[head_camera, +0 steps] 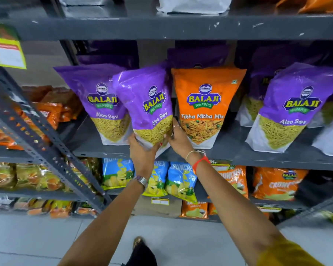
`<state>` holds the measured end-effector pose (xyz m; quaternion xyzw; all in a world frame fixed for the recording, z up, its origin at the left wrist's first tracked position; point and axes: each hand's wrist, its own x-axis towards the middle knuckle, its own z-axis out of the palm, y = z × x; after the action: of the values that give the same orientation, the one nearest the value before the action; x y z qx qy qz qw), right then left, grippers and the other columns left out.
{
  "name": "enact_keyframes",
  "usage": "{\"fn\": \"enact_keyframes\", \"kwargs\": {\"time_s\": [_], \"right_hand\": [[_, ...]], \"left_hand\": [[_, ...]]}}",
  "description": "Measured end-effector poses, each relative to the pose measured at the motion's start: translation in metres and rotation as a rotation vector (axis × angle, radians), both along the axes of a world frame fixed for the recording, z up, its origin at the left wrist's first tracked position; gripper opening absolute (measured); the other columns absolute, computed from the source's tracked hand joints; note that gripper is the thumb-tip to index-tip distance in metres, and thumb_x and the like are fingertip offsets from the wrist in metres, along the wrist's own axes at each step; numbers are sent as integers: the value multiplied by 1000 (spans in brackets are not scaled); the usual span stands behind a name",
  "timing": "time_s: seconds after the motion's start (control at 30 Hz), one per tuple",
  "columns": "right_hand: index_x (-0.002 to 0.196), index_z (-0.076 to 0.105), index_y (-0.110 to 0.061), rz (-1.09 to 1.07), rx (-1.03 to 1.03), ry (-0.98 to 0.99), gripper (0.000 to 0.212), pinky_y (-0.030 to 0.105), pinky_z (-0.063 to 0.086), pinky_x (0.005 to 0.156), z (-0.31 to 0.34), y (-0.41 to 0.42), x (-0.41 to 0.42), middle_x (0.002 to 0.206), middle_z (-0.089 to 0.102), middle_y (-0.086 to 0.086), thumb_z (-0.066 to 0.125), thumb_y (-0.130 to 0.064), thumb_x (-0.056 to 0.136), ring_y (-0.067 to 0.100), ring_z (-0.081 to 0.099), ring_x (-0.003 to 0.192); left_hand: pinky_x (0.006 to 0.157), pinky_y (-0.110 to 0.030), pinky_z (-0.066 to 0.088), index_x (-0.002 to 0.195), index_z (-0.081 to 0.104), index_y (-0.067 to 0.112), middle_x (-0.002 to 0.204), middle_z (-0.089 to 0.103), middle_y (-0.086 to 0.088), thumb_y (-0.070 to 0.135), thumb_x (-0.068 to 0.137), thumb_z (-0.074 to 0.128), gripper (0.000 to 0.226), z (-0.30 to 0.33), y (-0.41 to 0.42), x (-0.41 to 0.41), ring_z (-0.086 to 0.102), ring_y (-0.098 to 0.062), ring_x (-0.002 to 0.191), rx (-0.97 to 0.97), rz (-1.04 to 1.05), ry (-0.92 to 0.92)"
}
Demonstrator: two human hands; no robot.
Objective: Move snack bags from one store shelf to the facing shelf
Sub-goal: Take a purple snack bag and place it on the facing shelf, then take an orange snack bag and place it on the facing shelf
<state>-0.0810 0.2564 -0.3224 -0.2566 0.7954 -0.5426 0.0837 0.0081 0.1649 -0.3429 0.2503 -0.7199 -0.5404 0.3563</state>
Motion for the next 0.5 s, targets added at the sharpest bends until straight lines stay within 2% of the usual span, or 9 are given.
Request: {"fn": "enact_keyframes", "kwargs": {"time_s": [0.1,0.2,0.27,0.33,0.37,0.43,0.5], "right_hand": [[142,32,-8,-113,45,123,64,39,43,102,-10,-5,3,135,54,19,53,6,84,34,51,124],[146,26,-10,-143,74,176,66,44,35,112,-17,-1,13,149,37,18,51,3,86,35,38,136],[141,39,-10,-217,-40,194,57,44,43,106,-20,13,22,146,41,17,50,2,86,31,49,128],[125,55,-7,-462,-167,250,44,35,50,92,-18,31,28,132,51,19,56,0,82,24,60,109],[119,58,-8,-607,-211,275,41,30,51,83,-16,42,29,125,53,18,62,-2,78,21,61,100],[118,55,-10,-817,-235,262,52,23,45,73,-11,61,22,121,50,17,72,-9,69,22,57,98],[127,46,-10,-838,-182,193,75,23,39,82,-11,78,7,125,43,17,82,-17,61,26,45,116]], "left_hand": [[87,-28,40,129,35,17,130,55,-9,24,63,82,82,0,2,-12,53,-26,117,-15,28,-23],[95,-30,41,136,29,17,139,49,-10,23,63,81,90,-2,2,-19,50,-27,123,-20,14,-11],[105,-38,40,138,28,17,142,44,-10,28,62,80,94,-6,3,-21,43,-26,130,-43,68,19],[106,-47,37,134,33,11,136,42,-17,33,66,76,84,-9,15,-16,38,-28,127,-210,223,-12],[104,-47,36,131,37,8,130,43,-20,31,71,73,74,-9,24,-14,36,-28,122,-286,263,2],[99,-41,36,122,45,3,119,48,-23,23,81,65,50,-5,42,-14,38,-24,114,-400,144,110],[100,-36,39,122,46,2,120,50,-14,19,87,58,41,0,55,-22,43,-14,114,-370,-145,138]]}}
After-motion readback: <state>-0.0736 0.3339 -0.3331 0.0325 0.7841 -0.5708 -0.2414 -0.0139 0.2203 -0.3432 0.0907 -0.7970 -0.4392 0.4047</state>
